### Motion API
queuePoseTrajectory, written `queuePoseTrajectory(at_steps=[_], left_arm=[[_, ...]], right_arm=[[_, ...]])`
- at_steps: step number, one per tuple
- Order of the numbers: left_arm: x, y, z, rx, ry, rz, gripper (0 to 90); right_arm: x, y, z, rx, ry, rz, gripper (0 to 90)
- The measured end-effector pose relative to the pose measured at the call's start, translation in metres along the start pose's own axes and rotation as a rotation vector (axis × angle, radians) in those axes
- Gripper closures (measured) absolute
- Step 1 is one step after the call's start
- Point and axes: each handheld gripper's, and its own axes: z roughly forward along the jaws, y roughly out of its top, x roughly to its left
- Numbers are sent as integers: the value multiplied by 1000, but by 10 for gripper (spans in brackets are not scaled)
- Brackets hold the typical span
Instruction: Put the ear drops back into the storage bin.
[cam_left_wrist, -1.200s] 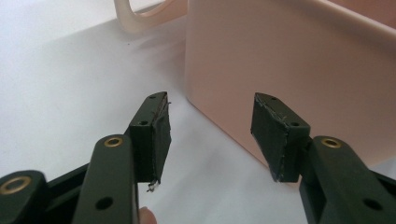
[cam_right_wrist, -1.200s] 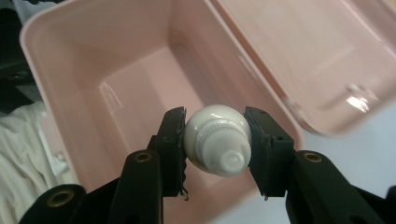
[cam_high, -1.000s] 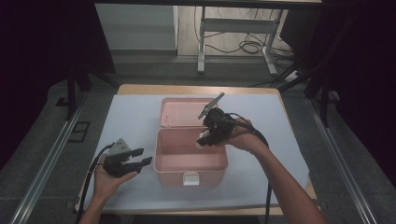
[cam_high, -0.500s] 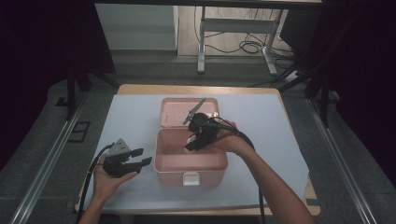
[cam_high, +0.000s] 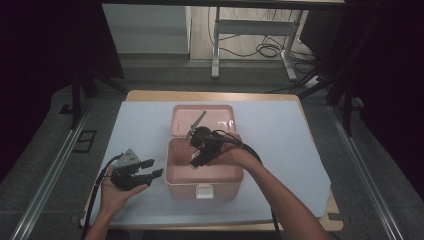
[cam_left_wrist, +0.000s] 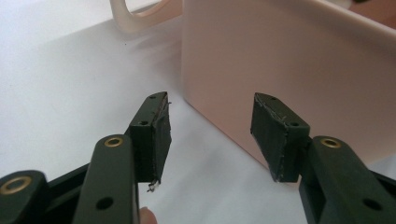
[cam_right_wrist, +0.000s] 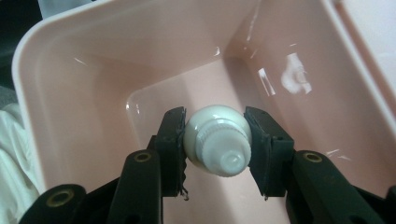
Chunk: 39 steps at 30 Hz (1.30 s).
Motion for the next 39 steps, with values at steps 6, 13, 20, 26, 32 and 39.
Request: queuePoseTrajectory(at_steps=[6, 13, 20, 26, 32, 39], left_arm=[[-1, 0, -1, -1, 0, 2, 478], [-2, -1, -1, -2, 0, -1, 477], [-3, -1, 1, 0, -2, 4, 477], [-3, -1, 1, 2, -2, 5, 477], [-3, -2, 3, 9, -5, 12, 477], [-3, -2, 2, 11, -3, 15, 476]], right_arm=[[1, 4, 16, 40, 4, -7, 604], [0, 8, 29, 58, 12, -20, 603], [7, 10, 45, 80, 35, -45, 603], [10, 11, 55, 98, 52, -54, 602], [13, 11, 63, 115, 65, -62, 600], [15, 11, 71, 132, 75, -65, 584]])
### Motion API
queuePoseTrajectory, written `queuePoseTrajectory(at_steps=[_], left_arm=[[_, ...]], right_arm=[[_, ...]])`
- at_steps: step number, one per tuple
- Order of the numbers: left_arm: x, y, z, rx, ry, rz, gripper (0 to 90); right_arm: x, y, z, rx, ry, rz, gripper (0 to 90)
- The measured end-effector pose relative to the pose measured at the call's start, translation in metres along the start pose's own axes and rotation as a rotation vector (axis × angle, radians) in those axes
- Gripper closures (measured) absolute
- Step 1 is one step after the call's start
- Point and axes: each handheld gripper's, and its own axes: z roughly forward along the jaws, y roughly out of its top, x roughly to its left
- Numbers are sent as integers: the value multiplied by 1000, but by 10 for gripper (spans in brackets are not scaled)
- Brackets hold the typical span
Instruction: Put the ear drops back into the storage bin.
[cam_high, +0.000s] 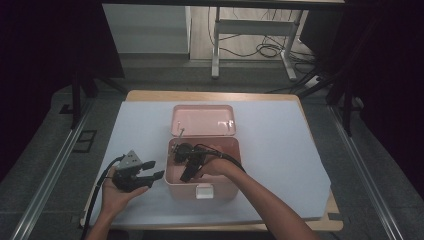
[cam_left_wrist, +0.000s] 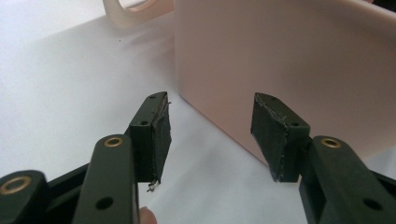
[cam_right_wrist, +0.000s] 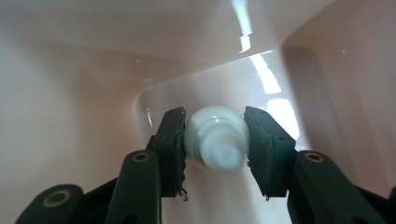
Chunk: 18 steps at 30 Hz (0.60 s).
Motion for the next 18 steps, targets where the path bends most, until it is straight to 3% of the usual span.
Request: queuePoseTrajectory(at_steps=[4, 10, 18], left_arm=[[0, 0, 0, -4, 0, -6, 476], [0, -2, 1, -4, -2, -9, 477], [1, -2, 1, -7, 1, -10, 477]], right_arm=[[0, -1, -1, 0, 11, -9, 579], [0, -4, -8, -16, 26, 18, 556], [-2, -13, -27, -74, 37, 40, 522]])
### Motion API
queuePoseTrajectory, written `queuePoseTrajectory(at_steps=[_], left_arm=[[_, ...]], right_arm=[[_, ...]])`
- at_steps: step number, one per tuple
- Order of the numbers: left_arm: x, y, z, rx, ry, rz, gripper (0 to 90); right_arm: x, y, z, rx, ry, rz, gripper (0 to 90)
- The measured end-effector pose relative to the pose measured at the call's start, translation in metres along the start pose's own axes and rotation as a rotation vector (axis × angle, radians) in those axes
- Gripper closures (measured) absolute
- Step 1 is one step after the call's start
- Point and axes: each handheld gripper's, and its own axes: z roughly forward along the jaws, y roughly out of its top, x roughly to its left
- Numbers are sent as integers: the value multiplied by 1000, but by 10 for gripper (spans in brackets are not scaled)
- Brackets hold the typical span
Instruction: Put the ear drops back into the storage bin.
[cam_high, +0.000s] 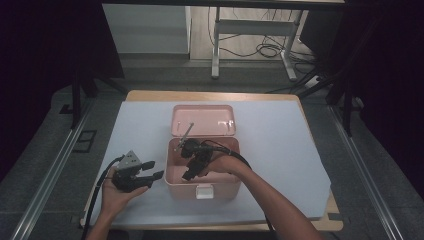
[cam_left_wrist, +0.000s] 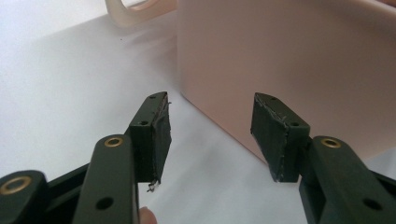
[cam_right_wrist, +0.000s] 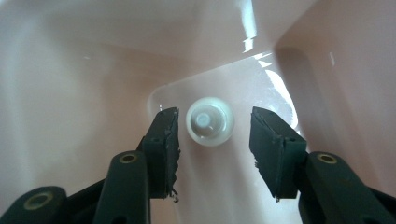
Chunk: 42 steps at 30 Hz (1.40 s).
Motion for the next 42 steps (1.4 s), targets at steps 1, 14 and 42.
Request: queuePoseTrajectory(at_steps=[1, 14, 42], left_arm=[[0, 0, 0, 0, 0, 0, 477], [0, 0, 0, 0, 2, -1, 477], [0, 5, -4, -10, 5, 1, 478]], right_arm=[[0, -1, -3, -6, 1, 3, 521], [-4, -16, -37, -90, -33, 28, 518], [-18, -55, -75, -176, -97, 87, 798]])
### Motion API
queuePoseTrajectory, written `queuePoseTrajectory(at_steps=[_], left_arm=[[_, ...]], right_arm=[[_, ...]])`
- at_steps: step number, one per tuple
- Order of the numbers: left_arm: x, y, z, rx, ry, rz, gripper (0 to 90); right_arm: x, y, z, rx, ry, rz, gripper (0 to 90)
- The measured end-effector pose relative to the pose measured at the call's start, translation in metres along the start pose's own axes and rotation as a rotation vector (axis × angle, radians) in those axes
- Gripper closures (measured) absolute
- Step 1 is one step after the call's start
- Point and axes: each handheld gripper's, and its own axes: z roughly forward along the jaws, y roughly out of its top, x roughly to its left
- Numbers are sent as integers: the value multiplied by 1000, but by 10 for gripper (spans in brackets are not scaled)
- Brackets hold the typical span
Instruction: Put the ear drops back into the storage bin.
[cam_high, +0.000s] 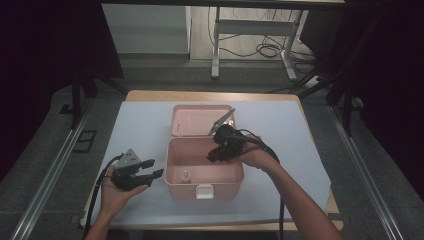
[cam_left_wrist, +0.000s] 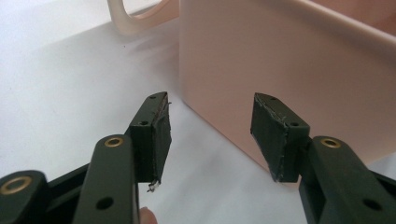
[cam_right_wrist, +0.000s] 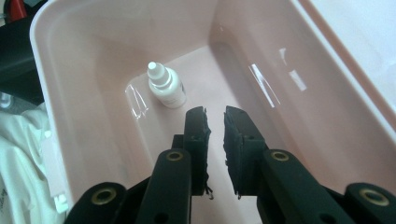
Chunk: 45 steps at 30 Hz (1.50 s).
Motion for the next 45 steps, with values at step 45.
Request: queuePoseTrajectory(at_steps=[45], left_arm=[[-3, 8, -1, -7, -6, 14, 503]], right_arm=[[-45, -93, -79, -231, -147, 217, 813]])
